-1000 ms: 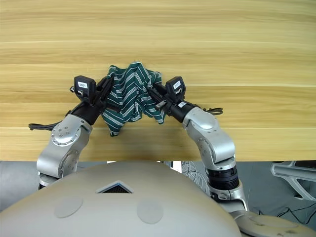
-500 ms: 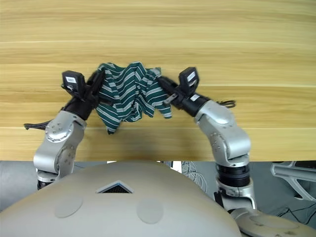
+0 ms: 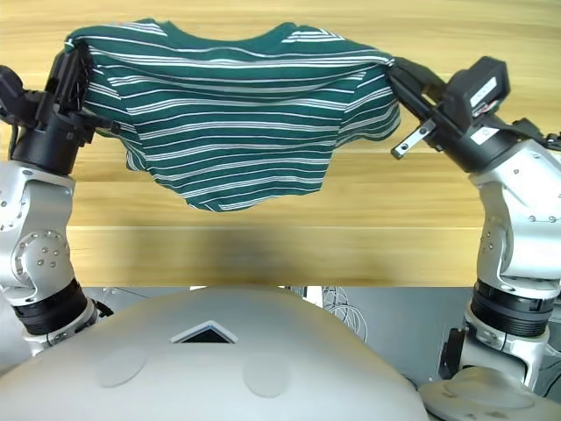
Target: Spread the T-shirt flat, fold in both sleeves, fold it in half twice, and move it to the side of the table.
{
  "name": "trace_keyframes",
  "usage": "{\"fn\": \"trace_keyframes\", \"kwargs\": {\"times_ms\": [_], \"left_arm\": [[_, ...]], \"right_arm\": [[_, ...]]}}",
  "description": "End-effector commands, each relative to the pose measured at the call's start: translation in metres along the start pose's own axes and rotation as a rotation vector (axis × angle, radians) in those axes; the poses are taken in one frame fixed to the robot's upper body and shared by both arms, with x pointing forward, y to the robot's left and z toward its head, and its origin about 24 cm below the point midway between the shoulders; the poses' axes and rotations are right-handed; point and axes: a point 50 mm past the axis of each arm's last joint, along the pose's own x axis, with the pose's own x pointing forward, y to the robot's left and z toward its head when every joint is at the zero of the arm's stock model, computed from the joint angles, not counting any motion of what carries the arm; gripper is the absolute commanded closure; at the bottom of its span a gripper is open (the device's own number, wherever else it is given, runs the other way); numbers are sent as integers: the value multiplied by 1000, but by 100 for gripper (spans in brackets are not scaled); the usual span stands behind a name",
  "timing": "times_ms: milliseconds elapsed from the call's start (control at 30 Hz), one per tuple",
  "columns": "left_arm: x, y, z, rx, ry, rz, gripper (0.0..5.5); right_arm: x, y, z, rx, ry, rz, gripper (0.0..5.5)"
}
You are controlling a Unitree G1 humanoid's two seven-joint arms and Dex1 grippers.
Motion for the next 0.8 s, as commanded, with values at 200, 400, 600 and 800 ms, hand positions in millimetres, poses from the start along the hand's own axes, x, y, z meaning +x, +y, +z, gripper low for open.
{"fn": "trace_keyframes", "kwargs": {"times_ms": [200,400,600,800], "left_arm": [[82,-9,29,0,-113,-247,550],[214,23,98,148,-90,-167,550],[223,58,163,188,-182,135,550],[232,44,160,221,-168,116,550]], "right_arm": [[61,-50,40,-58,-147,56,546],[180,-129,99,-76,-99,-172,546],[189,-150,178,-142,-193,-439,546],[199,-142,144,-94,-115,-404,546]]}}
